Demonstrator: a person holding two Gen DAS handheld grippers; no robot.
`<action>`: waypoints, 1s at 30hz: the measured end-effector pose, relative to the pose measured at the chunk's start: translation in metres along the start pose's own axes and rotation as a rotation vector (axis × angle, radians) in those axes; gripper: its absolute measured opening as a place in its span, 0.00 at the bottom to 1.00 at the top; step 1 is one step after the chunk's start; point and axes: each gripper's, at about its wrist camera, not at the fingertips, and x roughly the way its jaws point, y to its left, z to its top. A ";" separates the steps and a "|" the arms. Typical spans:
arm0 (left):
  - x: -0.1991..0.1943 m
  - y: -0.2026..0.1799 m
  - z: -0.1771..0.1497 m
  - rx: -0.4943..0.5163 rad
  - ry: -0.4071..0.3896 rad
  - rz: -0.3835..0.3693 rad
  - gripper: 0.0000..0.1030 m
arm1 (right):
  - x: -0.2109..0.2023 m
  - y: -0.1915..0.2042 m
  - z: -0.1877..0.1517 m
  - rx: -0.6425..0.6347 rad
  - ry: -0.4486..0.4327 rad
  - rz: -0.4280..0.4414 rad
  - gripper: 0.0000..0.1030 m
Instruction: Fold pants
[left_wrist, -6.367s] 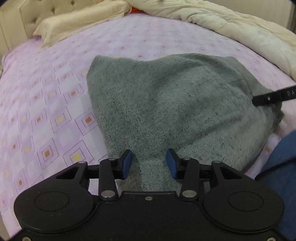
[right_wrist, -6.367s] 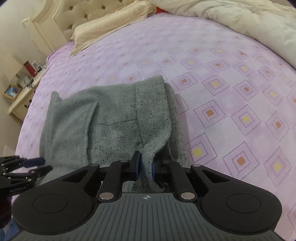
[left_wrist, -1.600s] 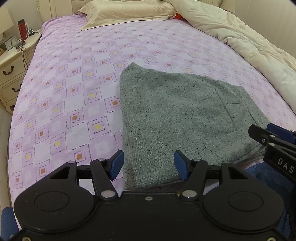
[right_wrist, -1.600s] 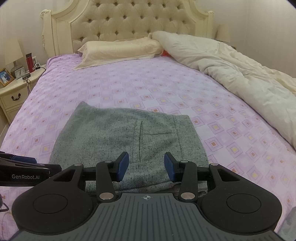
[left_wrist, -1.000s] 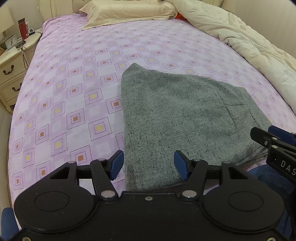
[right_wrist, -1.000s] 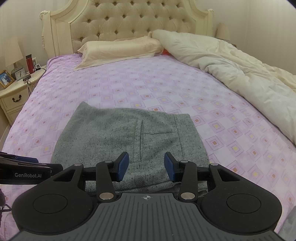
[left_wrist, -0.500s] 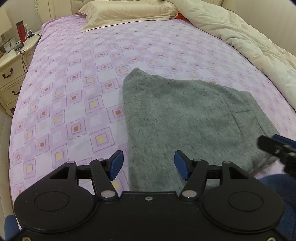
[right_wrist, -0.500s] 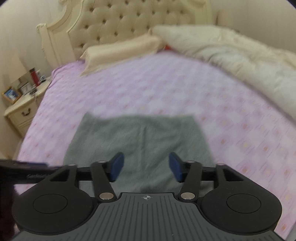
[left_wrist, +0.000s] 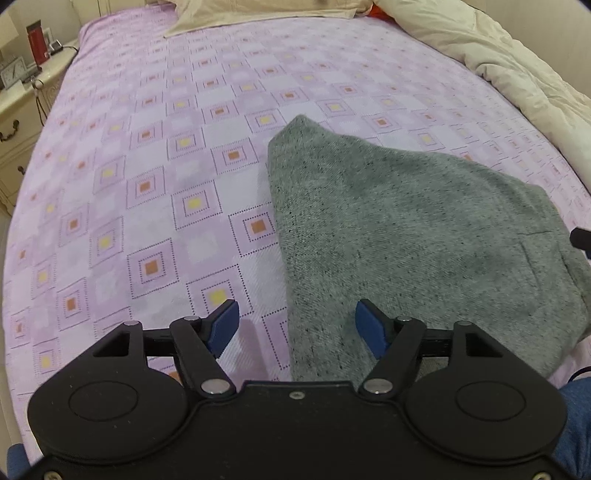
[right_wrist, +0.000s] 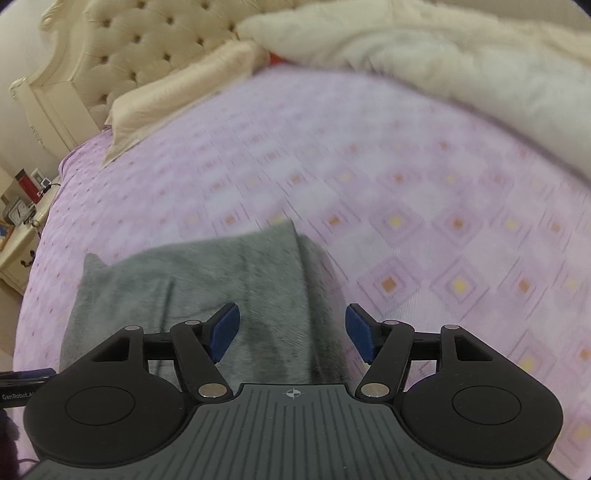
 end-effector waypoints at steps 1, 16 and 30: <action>0.002 0.001 0.000 0.001 0.001 -0.002 0.75 | 0.006 -0.006 0.000 0.015 0.021 0.020 0.60; 0.026 0.013 0.008 -0.020 -0.019 -0.102 0.96 | 0.019 -0.023 -0.013 0.043 -0.006 0.206 0.72; -0.014 0.002 0.033 0.026 -0.165 -0.151 0.10 | -0.021 0.049 0.032 -0.189 -0.075 0.198 0.21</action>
